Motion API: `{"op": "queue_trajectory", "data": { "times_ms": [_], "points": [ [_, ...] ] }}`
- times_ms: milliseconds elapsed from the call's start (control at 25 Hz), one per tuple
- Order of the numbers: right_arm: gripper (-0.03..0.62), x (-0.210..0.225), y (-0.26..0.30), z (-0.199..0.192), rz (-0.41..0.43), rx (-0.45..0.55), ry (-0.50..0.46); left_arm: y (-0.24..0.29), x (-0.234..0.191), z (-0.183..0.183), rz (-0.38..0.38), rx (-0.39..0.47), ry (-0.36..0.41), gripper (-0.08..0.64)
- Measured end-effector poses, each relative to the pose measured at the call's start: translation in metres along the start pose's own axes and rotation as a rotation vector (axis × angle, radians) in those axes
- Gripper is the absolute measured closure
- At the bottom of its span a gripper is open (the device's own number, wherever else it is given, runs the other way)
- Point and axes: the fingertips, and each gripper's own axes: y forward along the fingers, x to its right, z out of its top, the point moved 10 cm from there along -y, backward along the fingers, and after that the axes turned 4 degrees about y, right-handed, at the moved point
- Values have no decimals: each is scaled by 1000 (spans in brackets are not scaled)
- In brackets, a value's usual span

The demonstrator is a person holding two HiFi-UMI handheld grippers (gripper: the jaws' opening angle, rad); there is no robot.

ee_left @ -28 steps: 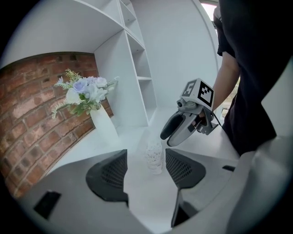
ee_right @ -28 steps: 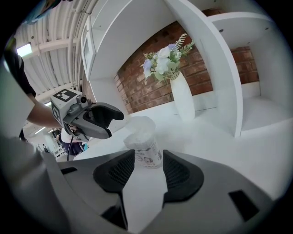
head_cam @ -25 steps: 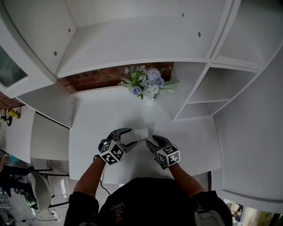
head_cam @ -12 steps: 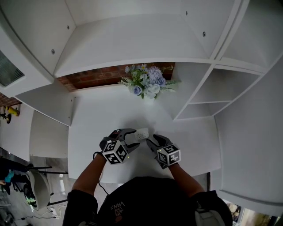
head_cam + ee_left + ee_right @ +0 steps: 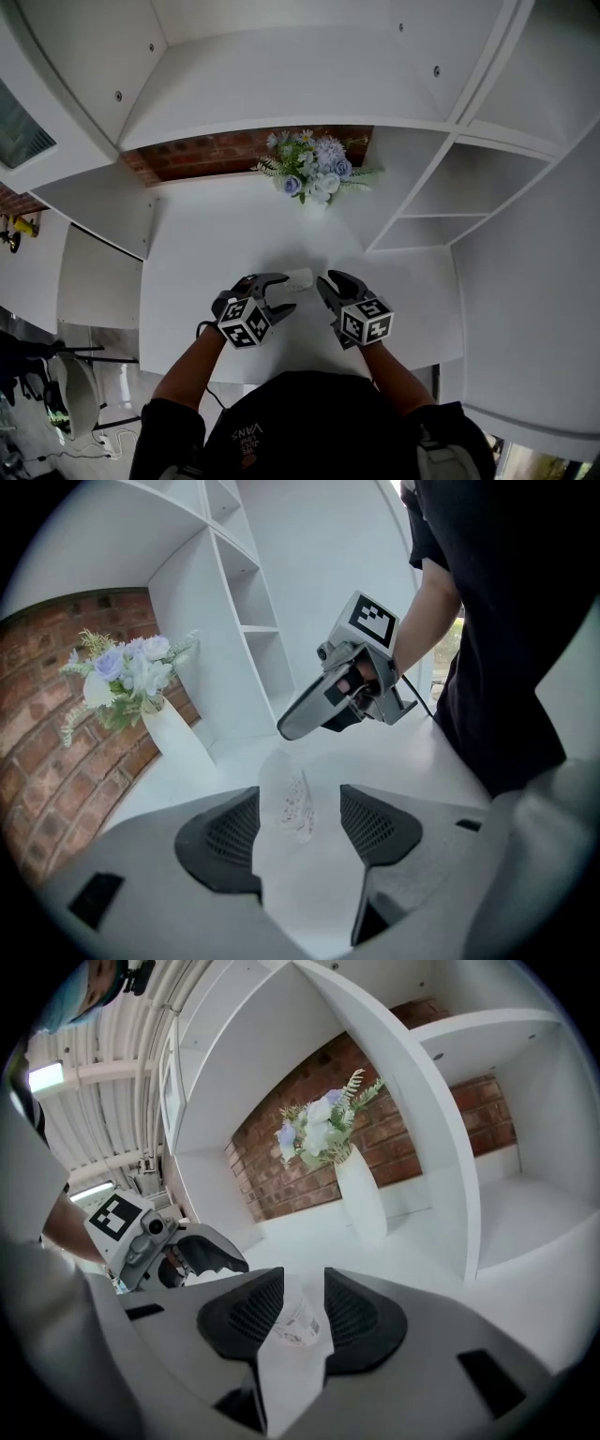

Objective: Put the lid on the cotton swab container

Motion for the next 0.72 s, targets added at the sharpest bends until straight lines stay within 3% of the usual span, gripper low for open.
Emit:
{"op": "queue_trajectory", "data": {
  "times_ms": [400, 720],
  "points": [
    [557, -18, 14, 11, 49, 3, -70, 3, 10, -4, 14, 27, -87, 310],
    [588, -23, 18, 4, 66, -26, -84, 4, 9, -11, 46, 119, -265, 310]
  ]
}}
